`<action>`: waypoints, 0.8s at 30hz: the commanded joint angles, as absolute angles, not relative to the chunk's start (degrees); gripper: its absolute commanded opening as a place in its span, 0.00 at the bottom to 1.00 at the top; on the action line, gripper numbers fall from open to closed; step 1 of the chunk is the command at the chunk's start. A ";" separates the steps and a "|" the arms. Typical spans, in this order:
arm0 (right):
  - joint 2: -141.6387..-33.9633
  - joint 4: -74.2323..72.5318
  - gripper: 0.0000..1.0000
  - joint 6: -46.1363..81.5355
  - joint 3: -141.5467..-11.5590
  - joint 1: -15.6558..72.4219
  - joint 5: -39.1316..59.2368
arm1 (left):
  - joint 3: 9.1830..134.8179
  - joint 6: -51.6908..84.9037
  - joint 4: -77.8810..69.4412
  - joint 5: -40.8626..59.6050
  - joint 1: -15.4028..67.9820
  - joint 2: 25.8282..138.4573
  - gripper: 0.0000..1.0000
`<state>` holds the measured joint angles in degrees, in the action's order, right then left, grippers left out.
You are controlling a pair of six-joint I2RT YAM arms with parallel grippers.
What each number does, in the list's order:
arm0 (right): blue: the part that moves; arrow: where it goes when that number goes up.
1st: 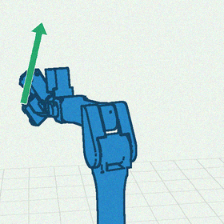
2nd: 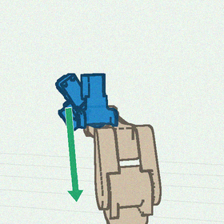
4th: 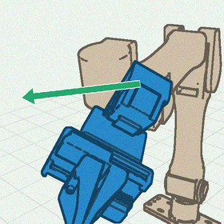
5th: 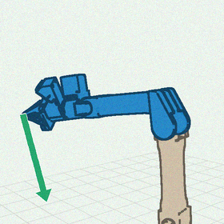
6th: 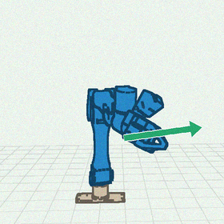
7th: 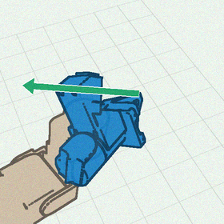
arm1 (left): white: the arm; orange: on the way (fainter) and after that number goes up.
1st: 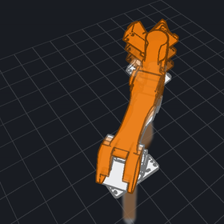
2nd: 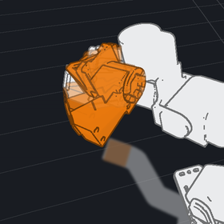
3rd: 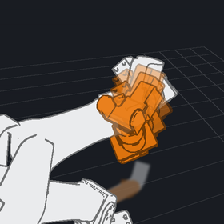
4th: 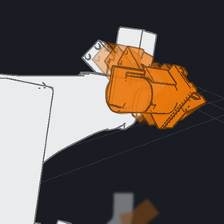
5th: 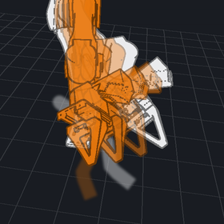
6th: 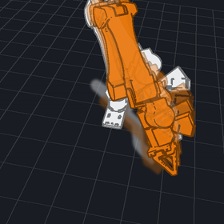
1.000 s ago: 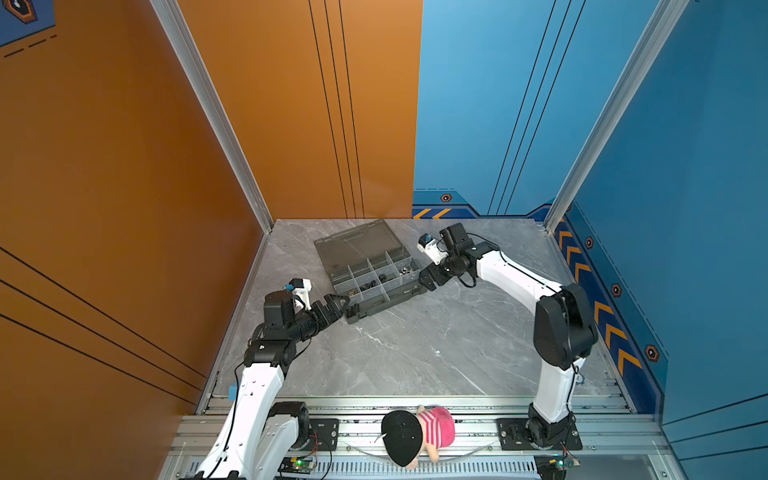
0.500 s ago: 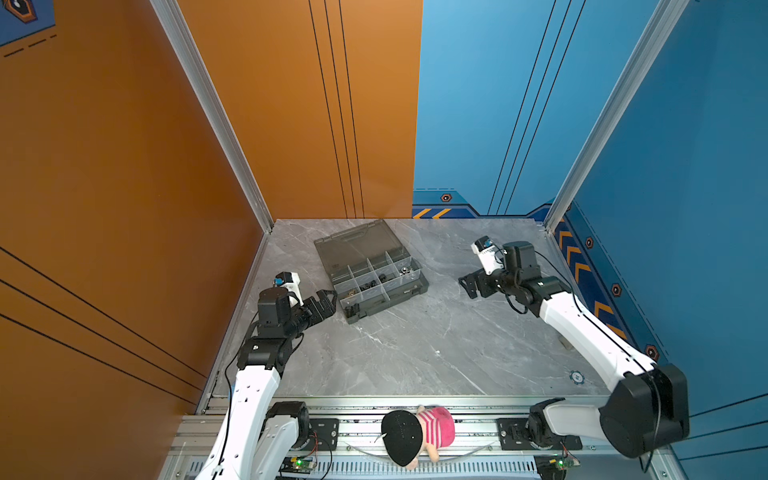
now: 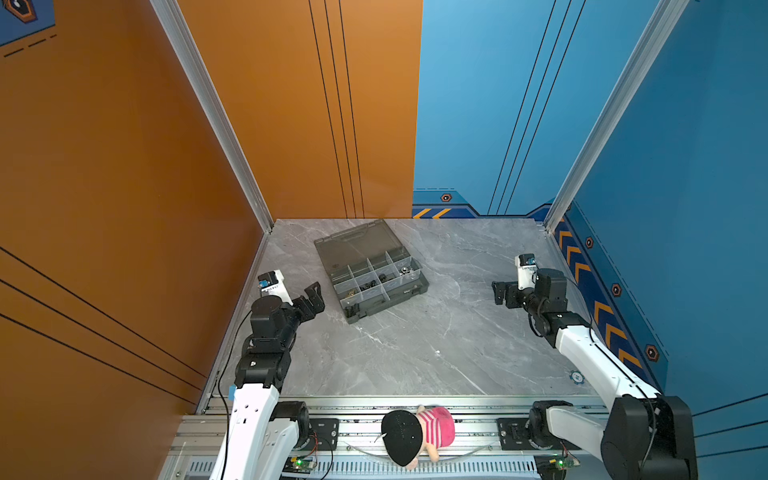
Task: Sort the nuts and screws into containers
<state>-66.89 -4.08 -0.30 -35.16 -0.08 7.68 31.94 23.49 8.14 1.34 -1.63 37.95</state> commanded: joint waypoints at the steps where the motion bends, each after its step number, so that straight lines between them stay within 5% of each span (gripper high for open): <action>1: -69.06 -17.53 1.00 3.21 -30.32 -2.28 6.90 | 29.81 19.71 2.42 -3.43 -2.20 38.91 0.98; 24: -85.38 -49.05 1.00 3.18 -21.18 -1.72 3.71 | 18.65 7.89 -25.13 -7.13 -2.20 57.56 0.98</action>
